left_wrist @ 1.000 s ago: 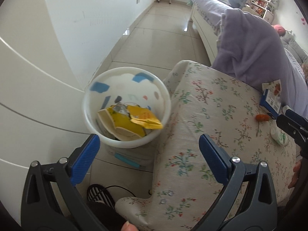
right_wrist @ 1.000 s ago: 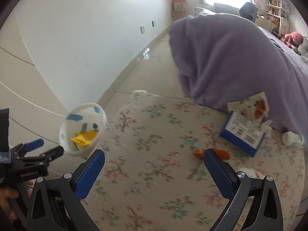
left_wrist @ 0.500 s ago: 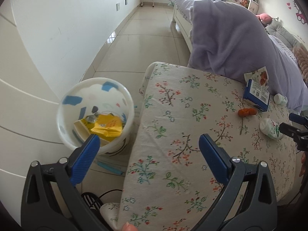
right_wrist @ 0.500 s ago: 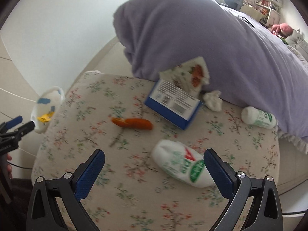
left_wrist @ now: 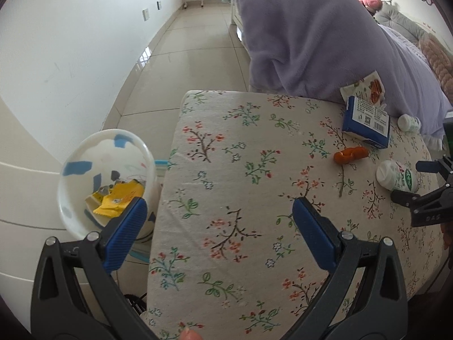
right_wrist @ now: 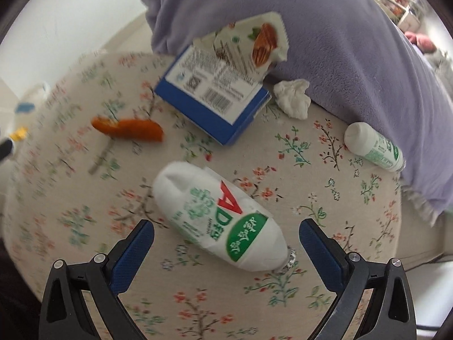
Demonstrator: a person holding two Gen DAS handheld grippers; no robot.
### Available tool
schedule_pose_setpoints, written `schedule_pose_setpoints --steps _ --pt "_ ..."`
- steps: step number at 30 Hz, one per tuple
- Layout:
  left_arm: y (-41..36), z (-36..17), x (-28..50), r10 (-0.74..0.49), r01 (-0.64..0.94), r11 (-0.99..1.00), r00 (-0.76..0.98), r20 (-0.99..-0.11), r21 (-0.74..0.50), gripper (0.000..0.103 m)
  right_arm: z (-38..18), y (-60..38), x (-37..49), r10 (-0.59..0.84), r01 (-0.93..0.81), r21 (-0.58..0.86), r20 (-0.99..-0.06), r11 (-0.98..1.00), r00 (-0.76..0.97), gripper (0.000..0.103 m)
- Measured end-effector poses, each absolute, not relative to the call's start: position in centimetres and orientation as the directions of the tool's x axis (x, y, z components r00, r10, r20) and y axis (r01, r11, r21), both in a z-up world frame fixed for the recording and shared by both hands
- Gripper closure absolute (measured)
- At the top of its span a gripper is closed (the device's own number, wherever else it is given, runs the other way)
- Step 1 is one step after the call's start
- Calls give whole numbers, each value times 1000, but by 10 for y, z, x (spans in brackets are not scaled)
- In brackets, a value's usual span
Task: Collect trash
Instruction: 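Grasp the white yogurt bottle with the right gripper while left gripper grasps the orange piece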
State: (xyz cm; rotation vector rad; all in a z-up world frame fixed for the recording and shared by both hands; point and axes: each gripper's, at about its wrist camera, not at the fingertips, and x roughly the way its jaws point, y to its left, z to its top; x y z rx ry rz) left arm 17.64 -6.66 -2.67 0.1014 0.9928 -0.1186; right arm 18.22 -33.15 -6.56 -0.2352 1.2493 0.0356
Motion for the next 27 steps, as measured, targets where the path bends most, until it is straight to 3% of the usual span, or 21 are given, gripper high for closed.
schedule_pose_setpoints --steps 2,7,9,11,15,27 --pt "-76 -27 179 -80 188 982 532 -843 25 1 -71 -329 183 -120 -166 -177 -944 970 308 5" --pt "-109 -28 181 -131 319 947 496 -858 40 1 -75 -333 184 -89 -142 -133 -956 981 280 30" --pt "-121 -30 182 -135 350 935 487 -863 51 1 -73 -338 184 -62 -120 -99 -959 988 276 53" --pt "-133 -34 185 -143 377 925 476 -868 55 1 -71 -345 182 -37 -92 -64 -962 994 269 61" --pt "-149 -41 194 -147 395 917 464 -874 55 1 -65 -363 178 -17 -35 -28 -961 999 276 62" --pt "-184 -56 216 -283 402 910 436 -854 -96 5 -23 -414 169 91 72 124 -931 990 353 69"
